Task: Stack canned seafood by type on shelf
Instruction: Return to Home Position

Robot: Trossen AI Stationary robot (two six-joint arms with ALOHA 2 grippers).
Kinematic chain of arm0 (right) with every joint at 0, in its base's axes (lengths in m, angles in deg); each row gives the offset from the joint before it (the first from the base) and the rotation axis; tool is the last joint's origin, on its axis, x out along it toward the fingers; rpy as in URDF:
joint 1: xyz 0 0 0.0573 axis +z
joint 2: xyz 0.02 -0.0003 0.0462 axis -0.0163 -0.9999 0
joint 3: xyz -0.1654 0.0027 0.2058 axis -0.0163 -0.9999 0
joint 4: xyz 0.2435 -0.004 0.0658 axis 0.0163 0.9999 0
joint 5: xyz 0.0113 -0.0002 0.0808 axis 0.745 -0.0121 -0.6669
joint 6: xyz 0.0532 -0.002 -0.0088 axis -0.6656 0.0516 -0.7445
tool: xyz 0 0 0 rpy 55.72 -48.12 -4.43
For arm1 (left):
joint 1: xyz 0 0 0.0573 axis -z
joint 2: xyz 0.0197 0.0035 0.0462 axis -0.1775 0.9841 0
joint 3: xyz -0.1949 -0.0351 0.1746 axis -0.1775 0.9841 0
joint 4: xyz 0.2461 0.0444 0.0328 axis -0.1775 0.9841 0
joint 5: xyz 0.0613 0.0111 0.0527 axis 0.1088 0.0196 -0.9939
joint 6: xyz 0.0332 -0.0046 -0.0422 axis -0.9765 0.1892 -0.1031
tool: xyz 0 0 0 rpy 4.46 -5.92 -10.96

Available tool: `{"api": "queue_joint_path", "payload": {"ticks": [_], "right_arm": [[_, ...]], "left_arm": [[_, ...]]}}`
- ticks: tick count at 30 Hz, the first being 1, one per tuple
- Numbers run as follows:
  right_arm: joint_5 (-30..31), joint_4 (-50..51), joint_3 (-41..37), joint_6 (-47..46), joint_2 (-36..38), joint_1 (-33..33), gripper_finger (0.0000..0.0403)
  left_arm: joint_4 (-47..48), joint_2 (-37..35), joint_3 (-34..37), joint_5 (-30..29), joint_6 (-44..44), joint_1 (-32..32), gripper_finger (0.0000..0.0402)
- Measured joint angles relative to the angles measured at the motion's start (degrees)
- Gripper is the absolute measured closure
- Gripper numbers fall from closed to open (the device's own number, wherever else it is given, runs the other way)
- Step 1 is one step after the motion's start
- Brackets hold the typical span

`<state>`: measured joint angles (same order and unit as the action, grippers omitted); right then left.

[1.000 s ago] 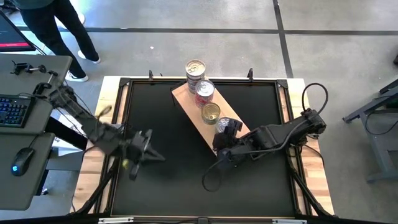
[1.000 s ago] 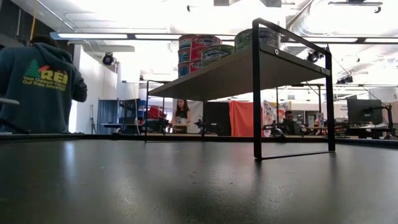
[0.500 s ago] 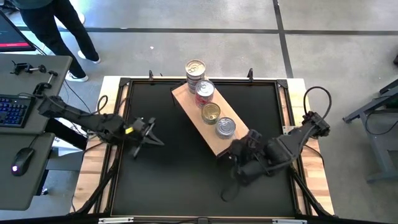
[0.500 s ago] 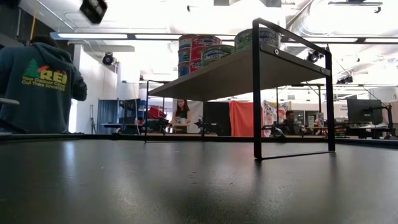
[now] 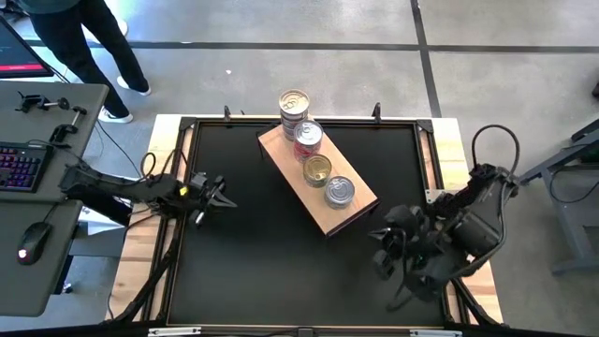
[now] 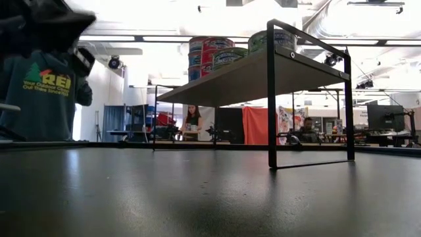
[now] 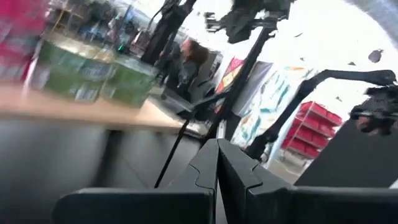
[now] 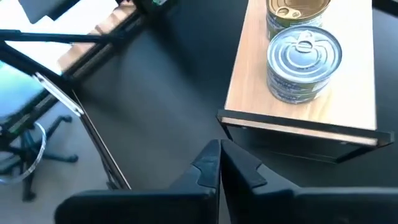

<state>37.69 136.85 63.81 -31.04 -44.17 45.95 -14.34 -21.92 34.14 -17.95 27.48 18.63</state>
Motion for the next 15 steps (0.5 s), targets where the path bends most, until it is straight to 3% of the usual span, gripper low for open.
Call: {"api": "queue_joint_path", "payload": {"ticks": [6, 9, 15], "right_arm": [[2.4, -1.7, -7.3, -9.2, 0.1, 3.4, 0.0402], [3.8, -9.0, -14.8, -10.9, 1.8, 4.2, 0.0403], [2.1, -38.4, -37.9, 6.1, 14.7, 0.3, 0.0403]], "left_arm": [[7.5, -3.1, 0.4, 0.0, 1.6, -0.6, 0.0401], [8.7, -3.2, 0.3, -1.7, 3.1, -0.6, 0.0402], [9.8, -3.2, 0.3, -2.2, 4.6, -0.6, 0.0401]]}}
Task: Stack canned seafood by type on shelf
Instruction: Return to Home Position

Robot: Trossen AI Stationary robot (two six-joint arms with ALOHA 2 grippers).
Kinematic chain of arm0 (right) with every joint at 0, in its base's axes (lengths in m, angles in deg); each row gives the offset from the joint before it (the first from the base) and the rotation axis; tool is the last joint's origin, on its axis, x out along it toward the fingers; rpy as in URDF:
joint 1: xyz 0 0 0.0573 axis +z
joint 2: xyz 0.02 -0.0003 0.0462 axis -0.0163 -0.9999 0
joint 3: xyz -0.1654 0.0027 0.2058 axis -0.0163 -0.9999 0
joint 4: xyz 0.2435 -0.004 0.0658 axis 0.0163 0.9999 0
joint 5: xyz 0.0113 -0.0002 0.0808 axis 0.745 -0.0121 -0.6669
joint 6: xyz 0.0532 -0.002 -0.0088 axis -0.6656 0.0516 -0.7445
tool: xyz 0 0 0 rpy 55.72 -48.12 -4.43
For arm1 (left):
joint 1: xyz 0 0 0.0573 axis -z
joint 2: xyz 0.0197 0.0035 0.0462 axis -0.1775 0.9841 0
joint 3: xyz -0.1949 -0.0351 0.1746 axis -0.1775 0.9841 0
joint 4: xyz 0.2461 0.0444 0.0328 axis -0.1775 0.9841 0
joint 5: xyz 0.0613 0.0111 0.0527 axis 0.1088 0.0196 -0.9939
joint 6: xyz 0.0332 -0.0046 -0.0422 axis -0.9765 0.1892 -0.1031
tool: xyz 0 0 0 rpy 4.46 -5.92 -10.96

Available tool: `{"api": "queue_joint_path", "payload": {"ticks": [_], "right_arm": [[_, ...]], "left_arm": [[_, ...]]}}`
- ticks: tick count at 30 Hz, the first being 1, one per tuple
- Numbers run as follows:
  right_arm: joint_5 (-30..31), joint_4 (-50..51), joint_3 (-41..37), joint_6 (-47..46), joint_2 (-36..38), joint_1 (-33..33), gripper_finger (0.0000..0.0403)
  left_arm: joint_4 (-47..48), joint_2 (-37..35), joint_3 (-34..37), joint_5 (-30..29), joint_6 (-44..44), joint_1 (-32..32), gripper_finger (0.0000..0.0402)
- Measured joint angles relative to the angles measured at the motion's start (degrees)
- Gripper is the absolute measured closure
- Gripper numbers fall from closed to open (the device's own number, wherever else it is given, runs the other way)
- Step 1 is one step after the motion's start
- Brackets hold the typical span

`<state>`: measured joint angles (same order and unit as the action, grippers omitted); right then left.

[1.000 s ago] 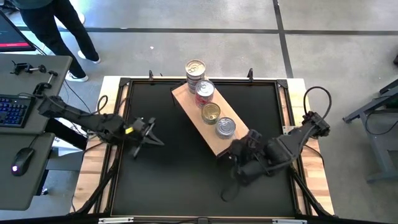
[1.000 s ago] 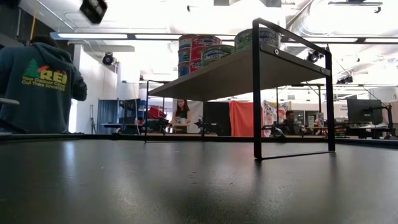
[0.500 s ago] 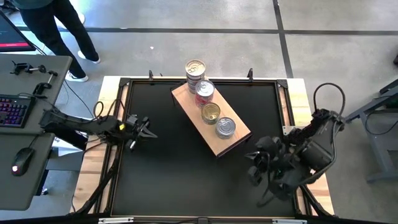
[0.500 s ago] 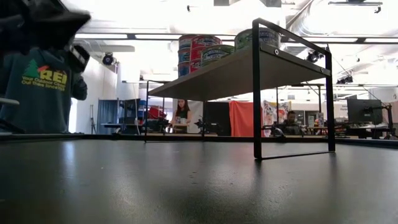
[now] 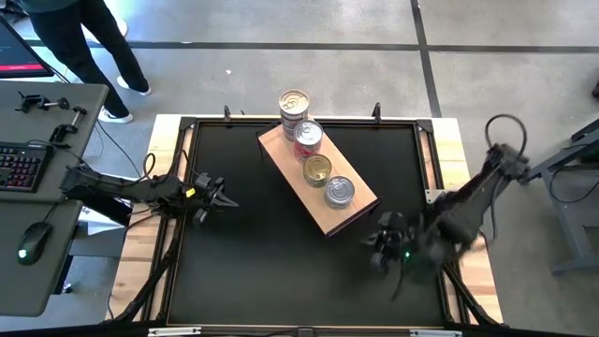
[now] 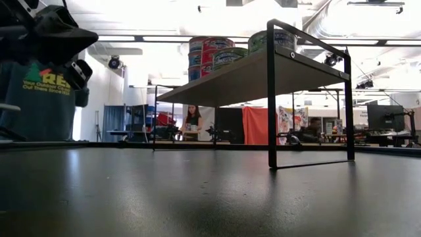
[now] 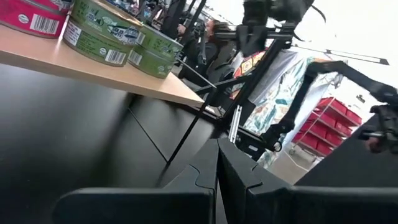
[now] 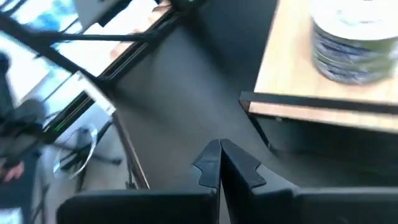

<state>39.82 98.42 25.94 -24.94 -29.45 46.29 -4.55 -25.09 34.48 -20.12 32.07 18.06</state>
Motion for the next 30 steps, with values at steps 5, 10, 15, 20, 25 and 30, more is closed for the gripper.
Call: {"api": "queue_joint_path", "payload": {"ticks": [5, 10, 15, 20, 25, 30], "right_arm": [[-9.3, -19.9, -21.9, 20.7, 16.9, -8.3, 0.0403], [-15.9, -32.9, -41.1, 36.6, 36.4, -14.5, 0.0403], [-17.4, -46.1, -55.3, 49.1, 55.2, -16.0, 0.0403], [-17.5, -52.3, -64.8, 59.4, 70.1, -16.2, 0.0403], [-17.9, -49.8, -68.1, 65.4, 80.3, -16.7, 0.0403], [-19.6, -45.5, -67.0, 64.5, 80.0, -21.9, 0.0403]], "left_arm": [[0.0, 0.0, 0.0, 0.0, 0.0, 0.0, 0.0401], [0.0, 0.0, 0.0, -0.1, 0.0, 0.0, 0.0401], [0.0, 0.0, 0.0, -0.1, -0.1, 0.0, 0.0401], [0.0, 0.0, 0.0, -0.1, -0.1, 0.0, 0.0401], [0.2, 0.0, 0.0, -0.1, -0.1, 0.0, 0.0401], [0.6, 0.2, -0.1, -0.2, -0.1, 0.0, 0.0401]]}}
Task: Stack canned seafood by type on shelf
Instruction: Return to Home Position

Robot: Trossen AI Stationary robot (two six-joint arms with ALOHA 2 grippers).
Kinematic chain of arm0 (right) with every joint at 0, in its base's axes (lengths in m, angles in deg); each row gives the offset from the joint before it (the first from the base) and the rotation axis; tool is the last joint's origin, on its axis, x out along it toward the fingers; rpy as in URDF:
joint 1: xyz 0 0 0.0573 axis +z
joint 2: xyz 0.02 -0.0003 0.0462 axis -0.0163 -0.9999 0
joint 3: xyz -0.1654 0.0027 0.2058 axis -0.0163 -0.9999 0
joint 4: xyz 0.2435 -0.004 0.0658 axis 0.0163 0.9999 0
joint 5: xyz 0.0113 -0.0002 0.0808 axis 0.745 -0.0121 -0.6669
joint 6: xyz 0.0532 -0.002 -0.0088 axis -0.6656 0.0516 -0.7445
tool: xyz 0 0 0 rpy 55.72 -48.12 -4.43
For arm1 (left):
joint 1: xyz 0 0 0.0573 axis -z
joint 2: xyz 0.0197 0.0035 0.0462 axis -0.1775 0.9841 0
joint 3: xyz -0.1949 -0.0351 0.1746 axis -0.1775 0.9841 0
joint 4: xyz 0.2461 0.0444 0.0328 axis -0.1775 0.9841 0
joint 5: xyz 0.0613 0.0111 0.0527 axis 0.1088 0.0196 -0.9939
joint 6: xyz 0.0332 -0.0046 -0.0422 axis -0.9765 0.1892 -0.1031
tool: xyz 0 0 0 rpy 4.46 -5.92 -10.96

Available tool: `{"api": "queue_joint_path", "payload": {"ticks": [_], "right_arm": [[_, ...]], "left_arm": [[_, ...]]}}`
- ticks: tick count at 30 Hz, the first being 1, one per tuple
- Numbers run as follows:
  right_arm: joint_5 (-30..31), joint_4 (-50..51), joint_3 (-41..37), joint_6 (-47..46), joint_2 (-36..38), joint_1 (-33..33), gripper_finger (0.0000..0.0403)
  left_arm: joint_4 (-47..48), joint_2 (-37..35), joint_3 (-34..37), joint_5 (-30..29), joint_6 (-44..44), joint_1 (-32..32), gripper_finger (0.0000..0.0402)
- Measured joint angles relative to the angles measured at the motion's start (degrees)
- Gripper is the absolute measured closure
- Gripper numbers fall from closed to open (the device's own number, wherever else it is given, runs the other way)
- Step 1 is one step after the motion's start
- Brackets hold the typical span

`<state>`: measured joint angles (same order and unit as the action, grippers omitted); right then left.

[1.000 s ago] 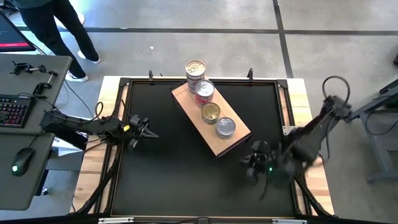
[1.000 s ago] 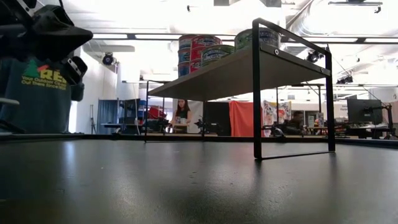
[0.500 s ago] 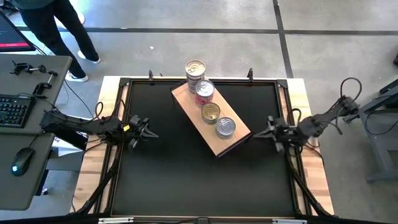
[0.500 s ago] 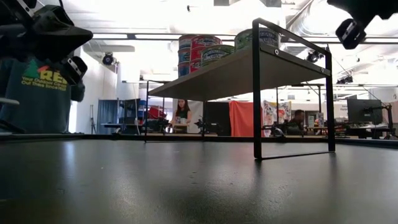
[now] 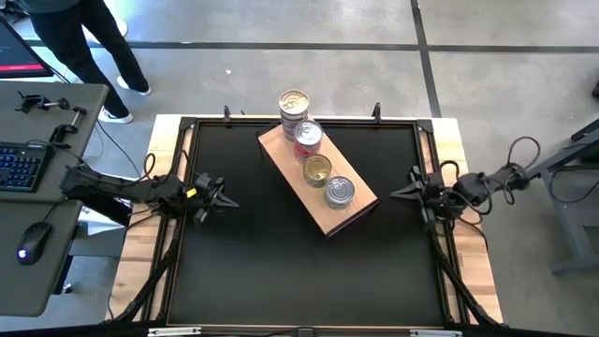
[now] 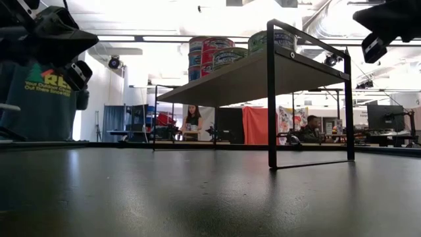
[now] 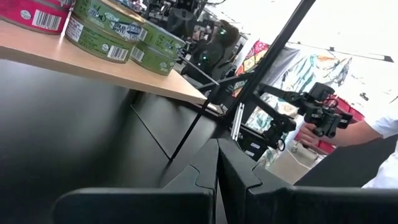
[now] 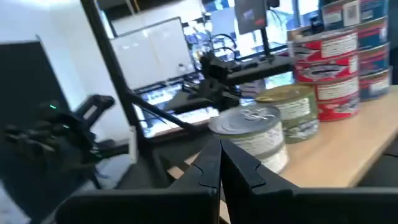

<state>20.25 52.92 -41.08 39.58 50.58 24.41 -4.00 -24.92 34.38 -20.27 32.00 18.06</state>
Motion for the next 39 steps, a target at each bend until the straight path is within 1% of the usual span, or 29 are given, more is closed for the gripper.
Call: {"api": "queue_joint_path", "payload": {"ticks": [3, 5, 10, 16, 19, 22, 24, 26, 31, 39], "right_arm": [[-7.2, 0.8, 0.0, -1.9, 0.1, -4.7, 0.0403], [-10.5, 2.4, 0.0, -2.5, 0.0, -7.9, 0.0403], [-14.2, 6.8, 0.0, 0.5, 0.3, -14.2, 0.0403], [-18.7, 7.2, -0.5, 2.1, 0.4, -16.0, 0.0403], [-20.0, 4.7, -3.1, 2.2, 0.4, -16.0, 0.0403], [-21.5, -1.5, -7.9, 2.2, 0.4, -16.0, 0.0403], [-22.1, -7.0, -10.9, 1.7, 0.3, -16.0, 0.0403], [-22.1, -7.1, -10.7, 2.4, -0.4, -16.0, 0.0403], [-16.2, -7.0, -10.2, 9.5, -1.0, -16.1, 0.0403], [-17.1, -6.3, -10.2, 5.0, -1.2, -16.0, 0.0403]], "left_arm": [[0.2, 0.3, 0.0, 0.0, 0.0, 0.0, 0.0401], [0.4, 0.4, 0.0, 0.0, 0.0, 0.0, 0.0401], [0.5, 0.4, 0.0, 0.0, 0.0, 0.0, 0.0401], [0.5, 0.4, 0.0, 0.0, 0.0, 0.0, 0.0401], [0.5, 0.4, 0.0, 0.0, 0.0, 0.0, 0.0401], [0.5, 0.4, 0.0, 0.0, 0.0, 0.0, 0.0401], [0.5, 0.4, 0.0, 0.0, 0.0, 0.0, 0.0401], [0.5, 0.4, 0.0, 0.0, 0.0, 0.0, 0.0401], [0.5, 0.4, 0.0, 0.0, 0.0, 0.0, 0.0401], [0.5, 0.4, 0.0, 0.0, 0.0, 0.0, 0.0401]]}}
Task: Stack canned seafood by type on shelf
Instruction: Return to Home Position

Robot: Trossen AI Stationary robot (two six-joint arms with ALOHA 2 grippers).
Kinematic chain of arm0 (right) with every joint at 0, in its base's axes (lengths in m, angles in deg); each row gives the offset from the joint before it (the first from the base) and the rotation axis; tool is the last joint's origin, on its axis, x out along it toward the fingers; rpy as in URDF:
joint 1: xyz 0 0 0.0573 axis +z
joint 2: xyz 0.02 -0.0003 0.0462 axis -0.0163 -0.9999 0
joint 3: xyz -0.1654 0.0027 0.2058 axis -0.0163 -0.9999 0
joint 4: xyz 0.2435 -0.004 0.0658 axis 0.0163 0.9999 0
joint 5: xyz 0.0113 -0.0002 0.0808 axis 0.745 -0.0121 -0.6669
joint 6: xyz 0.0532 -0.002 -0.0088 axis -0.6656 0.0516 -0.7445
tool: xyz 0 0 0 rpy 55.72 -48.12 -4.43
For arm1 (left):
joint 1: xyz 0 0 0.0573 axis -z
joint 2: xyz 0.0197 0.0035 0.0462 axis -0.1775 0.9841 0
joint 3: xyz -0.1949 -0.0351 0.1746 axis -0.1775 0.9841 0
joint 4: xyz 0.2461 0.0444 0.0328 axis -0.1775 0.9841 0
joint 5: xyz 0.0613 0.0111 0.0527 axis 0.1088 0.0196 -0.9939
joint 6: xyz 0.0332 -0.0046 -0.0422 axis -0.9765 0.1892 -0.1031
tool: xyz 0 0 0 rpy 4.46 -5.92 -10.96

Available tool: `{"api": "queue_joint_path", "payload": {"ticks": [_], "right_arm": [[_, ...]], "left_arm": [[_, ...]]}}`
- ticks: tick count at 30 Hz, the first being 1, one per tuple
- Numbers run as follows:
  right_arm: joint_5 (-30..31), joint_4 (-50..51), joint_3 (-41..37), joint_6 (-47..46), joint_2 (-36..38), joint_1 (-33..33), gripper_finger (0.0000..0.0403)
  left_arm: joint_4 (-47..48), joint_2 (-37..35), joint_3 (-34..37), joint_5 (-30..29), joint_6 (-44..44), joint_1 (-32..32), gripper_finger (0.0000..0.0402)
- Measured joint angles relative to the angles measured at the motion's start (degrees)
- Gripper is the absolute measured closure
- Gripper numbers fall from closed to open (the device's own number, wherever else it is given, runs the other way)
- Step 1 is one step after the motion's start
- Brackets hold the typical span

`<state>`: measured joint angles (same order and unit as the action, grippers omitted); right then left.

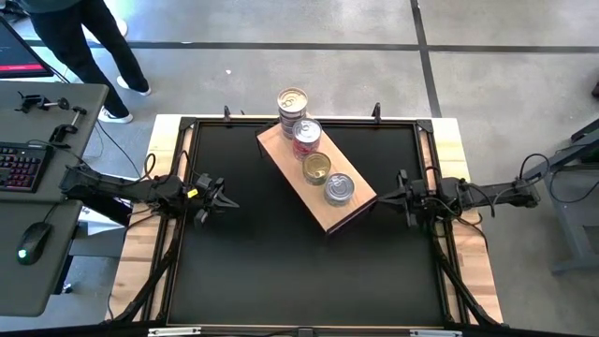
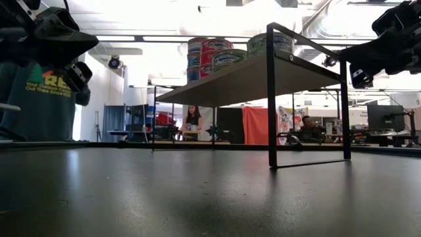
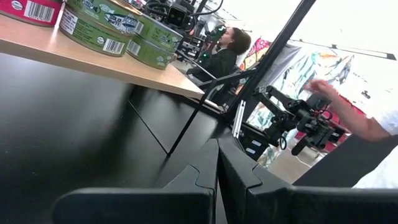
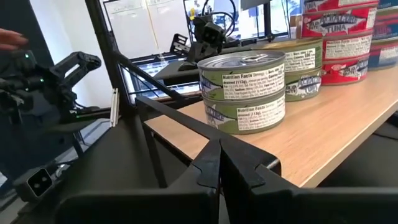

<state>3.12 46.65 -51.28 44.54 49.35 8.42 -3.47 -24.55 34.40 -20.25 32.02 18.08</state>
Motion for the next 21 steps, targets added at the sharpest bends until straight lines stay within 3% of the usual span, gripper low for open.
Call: {"api": "queue_joint_path", "payload": {"ticks": [21], "right_arm": [[0.1, -0.5, -0.3, -0.4, 1.8, 2.3, 0.0402]], "left_arm": [[0.4, -1.1, 0.1, 0.0, 0.0, 0.0, 0.0401]]}}
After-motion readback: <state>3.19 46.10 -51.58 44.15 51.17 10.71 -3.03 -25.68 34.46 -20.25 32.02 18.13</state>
